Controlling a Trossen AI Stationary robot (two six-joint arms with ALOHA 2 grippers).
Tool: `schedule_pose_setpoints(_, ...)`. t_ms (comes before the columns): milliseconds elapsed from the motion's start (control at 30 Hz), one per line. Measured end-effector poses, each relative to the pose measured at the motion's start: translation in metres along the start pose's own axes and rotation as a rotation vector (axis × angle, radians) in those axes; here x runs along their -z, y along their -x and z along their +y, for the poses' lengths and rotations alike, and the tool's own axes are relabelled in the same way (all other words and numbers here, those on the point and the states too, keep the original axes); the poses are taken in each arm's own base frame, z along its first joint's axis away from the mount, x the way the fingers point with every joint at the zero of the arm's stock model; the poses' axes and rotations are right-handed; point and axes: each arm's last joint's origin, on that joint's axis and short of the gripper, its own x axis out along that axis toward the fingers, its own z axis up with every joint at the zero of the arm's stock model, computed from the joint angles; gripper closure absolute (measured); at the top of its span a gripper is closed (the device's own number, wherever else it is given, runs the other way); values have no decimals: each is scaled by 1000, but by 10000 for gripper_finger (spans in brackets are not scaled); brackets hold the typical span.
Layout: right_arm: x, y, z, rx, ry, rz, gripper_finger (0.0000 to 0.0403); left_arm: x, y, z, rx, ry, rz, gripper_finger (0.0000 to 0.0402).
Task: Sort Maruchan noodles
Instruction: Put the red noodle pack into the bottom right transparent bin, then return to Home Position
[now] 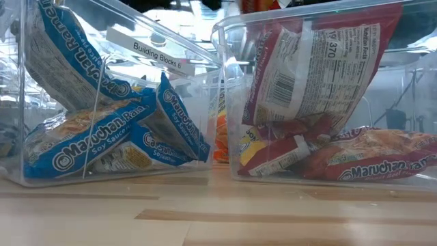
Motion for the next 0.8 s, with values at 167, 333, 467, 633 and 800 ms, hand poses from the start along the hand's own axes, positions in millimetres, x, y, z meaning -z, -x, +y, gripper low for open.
schedule_pose_setpoints(167,1,0,0,2,1,6,177,21,-26,1,-4,8,39,401)
schedule_pose_setpoints(333,1,0,0,3,2,7,177,27,-44,5,-15,25,67,375)
schedule_pose_setpoints(467,1,0,0,3,2,7,177,25,-53,8,-1,41,134,326)
schedule_pose_setpoints(633,1,0,0,4,2,7,177,19,-60,12,4,60,163,248)
schedule_pose_setpoints(800,1,0,0,4,2,8,177,14,-59,13,2,71,173,184)
